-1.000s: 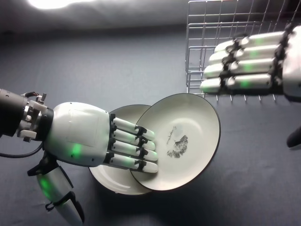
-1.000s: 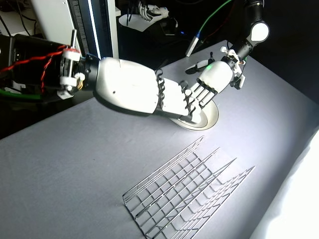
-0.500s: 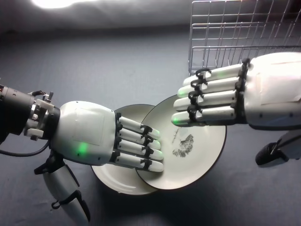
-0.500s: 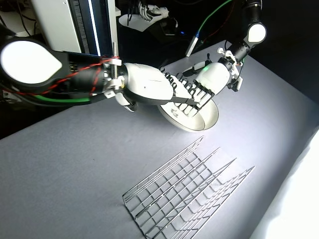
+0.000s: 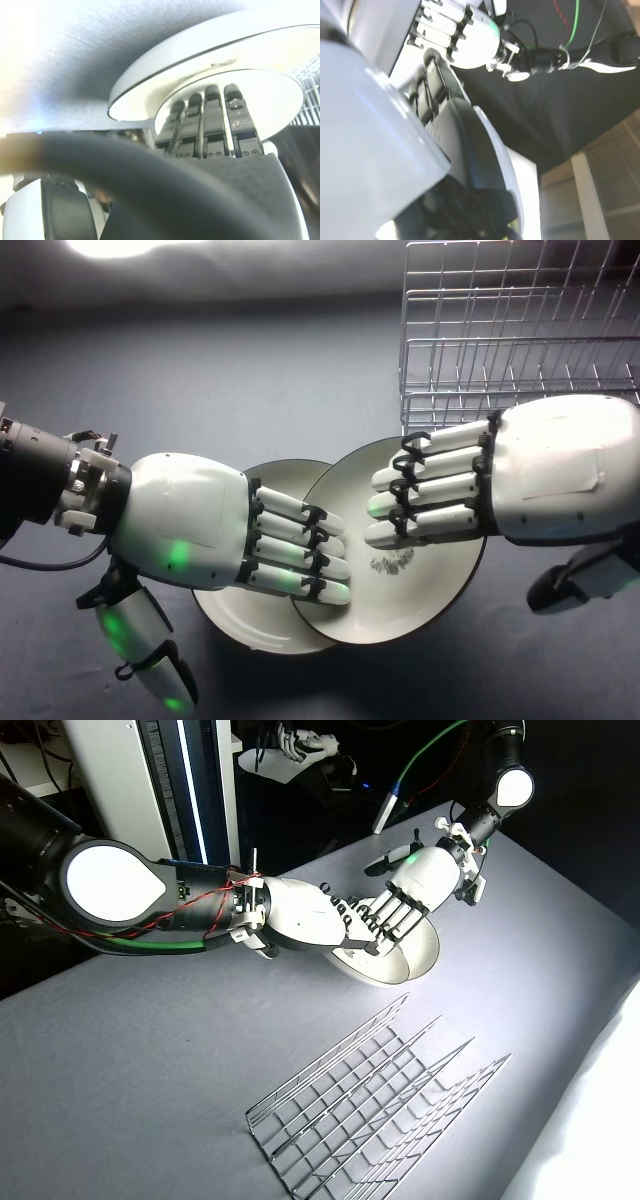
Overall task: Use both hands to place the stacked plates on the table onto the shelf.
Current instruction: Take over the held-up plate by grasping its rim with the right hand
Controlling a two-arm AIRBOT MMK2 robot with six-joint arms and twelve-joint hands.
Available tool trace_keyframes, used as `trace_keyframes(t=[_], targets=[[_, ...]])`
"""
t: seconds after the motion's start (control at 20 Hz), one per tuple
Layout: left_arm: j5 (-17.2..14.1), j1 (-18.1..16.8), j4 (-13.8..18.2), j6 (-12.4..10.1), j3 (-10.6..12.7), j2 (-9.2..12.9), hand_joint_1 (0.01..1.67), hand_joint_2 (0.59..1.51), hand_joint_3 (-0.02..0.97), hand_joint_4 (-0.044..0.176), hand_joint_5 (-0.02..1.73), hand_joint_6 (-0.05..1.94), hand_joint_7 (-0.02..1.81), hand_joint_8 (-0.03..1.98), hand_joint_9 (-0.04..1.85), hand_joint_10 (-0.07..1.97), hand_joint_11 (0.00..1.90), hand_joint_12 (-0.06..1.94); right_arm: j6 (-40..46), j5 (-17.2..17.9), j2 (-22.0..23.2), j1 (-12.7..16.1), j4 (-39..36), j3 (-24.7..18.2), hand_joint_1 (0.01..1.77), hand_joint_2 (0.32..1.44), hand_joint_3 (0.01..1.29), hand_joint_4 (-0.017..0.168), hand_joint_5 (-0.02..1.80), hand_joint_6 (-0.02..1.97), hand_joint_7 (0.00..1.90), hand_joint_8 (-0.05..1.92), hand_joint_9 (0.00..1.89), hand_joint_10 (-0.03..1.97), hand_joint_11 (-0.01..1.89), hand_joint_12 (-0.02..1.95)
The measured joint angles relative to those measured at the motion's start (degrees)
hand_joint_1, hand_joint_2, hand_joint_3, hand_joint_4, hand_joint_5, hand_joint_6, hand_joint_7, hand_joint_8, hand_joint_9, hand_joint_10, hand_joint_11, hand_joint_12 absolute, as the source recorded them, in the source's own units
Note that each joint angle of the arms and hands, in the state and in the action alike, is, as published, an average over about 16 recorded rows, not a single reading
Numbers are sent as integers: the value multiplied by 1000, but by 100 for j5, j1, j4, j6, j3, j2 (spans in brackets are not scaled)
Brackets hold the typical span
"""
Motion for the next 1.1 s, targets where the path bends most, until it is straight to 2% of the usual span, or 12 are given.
trace_keyframes(t=[0.4,0.55,0.7,1.1], targets=[[-17,-2,-17,-41,32,-11,15,952,11,-11,-16,-38,-11,-27,21,8,15,6,-9,-2,-487,-46,-2,464,1024,951,14,4,188,23,161,22,138,22,13,612],[-23,-6,-17,-53,41,-12,15,953,11,-11,-16,-38,-11,-27,21,8,15,7,-18,1,-660,-43,10,627,1029,966,14,4,248,21,225,19,199,29,20,741],[-29,-11,-17,-64,50,-15,15,954,11,-12,-17,-38,-9,-22,21,8,15,7,-40,40,-819,-28,31,754,1070,973,14,2,360,115,364,64,343,98,147,865],[-55,-93,15,-104,53,19,15,955,10,-10,-17,-37,3,-5,20,8,15,7,-102,177,-1071,33,76,925,1197,952,13,-3,656,533,744,320,756,416,616,1076]])
